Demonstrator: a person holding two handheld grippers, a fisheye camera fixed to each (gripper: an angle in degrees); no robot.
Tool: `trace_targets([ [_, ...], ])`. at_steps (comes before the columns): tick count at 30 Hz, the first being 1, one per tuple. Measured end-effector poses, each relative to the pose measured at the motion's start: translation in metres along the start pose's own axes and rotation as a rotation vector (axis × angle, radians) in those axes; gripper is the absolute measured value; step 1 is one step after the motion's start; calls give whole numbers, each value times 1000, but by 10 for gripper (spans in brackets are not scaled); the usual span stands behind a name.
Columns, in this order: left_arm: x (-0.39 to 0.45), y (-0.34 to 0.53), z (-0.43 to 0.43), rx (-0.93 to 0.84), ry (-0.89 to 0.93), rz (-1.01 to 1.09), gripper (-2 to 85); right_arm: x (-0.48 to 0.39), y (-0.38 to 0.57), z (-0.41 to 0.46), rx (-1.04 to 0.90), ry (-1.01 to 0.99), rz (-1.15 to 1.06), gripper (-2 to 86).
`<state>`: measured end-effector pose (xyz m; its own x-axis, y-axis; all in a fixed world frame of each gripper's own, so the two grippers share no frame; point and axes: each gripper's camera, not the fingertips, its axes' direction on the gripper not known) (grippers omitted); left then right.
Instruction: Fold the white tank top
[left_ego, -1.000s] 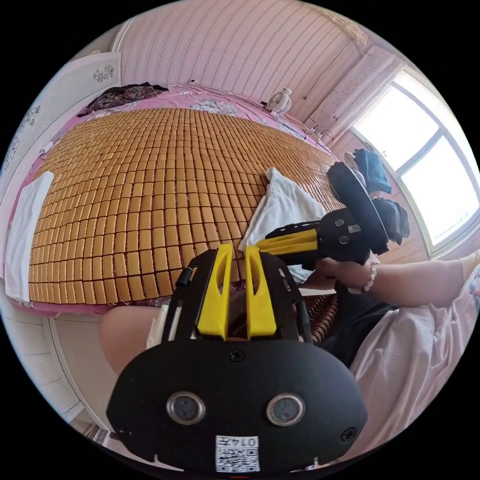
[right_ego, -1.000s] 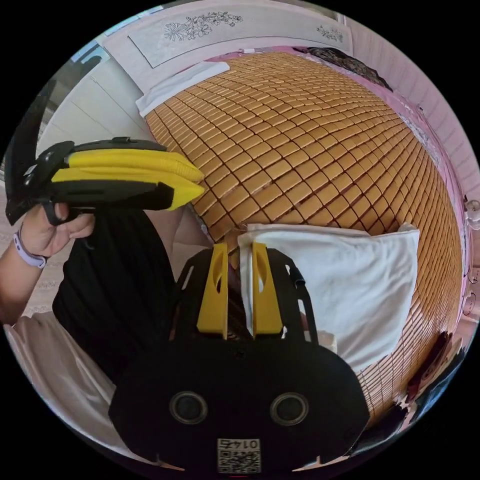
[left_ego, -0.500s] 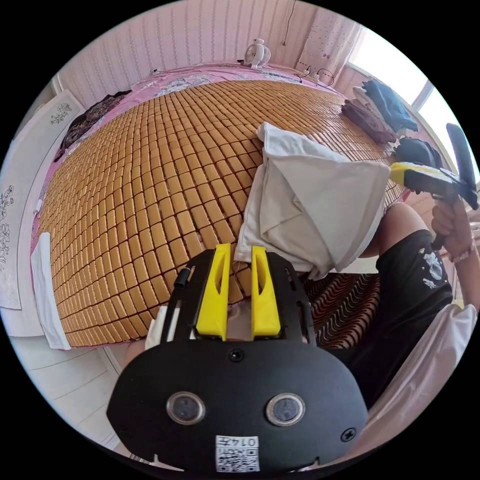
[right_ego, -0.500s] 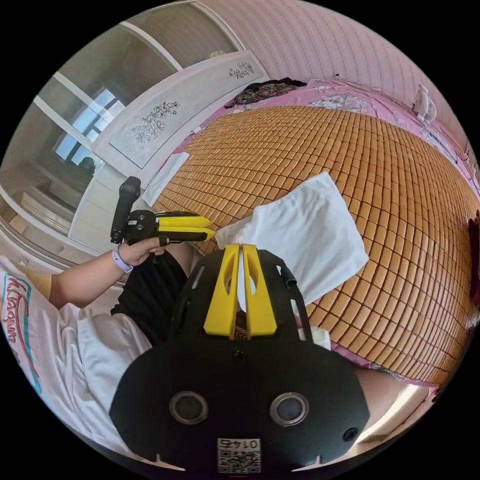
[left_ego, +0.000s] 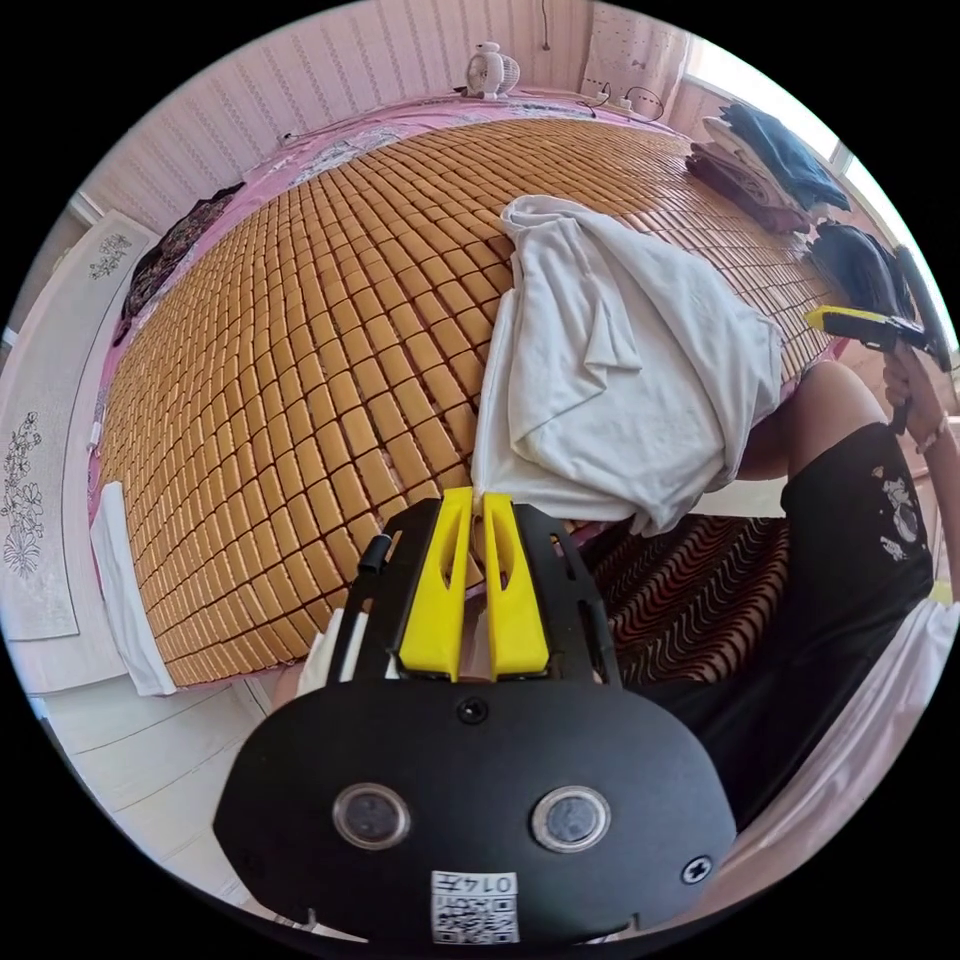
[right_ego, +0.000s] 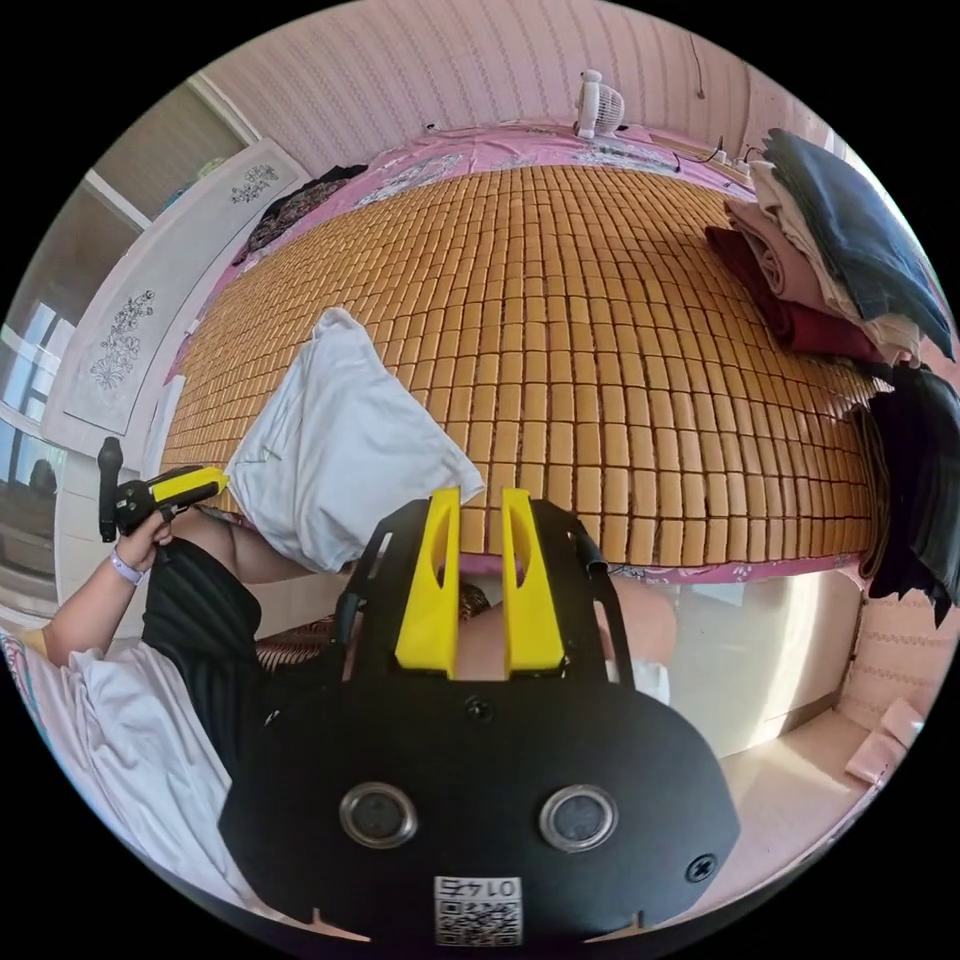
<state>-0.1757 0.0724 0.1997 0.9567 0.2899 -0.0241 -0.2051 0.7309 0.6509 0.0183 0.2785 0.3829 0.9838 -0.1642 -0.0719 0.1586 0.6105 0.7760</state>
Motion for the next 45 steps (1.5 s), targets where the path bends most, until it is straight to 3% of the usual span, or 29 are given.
trace_targets([
  [6, -20, -27, -8, -12, 103, -99, -2, -40, -43, 37, -79, 123, -167, 83],
  [9, -39, -35, -16, -6, 172, -174, -2, -59, -53, 58, -143, 188, -249, 22],
  [15, -60, -59, -83, 62, 215, -126, -6, -62, -55, 39, -203, 131, -291, -5],
  [19, -90, -75, -170, 190, 209, -85, -8, -29, -51, -35, 18, -169, -213, -5],
  [28, -189, -95, -438, 631, 199, -122, -8, -32, -58, -249, 515, -95, -318, -4],
  [34, -227, -87, -590, 868, 240, -146, -9, -73, -72, -360, 674, -70, -408, -4],
  [39, -225, -85, -631, 860, 177, -161, -9, -101, -84, -366, 603, 35, -436, -5],
  [45, -210, -45, -724, 1055, 124, -146, -9, -109, -55, -419, 755, 2, -433, -6],
])
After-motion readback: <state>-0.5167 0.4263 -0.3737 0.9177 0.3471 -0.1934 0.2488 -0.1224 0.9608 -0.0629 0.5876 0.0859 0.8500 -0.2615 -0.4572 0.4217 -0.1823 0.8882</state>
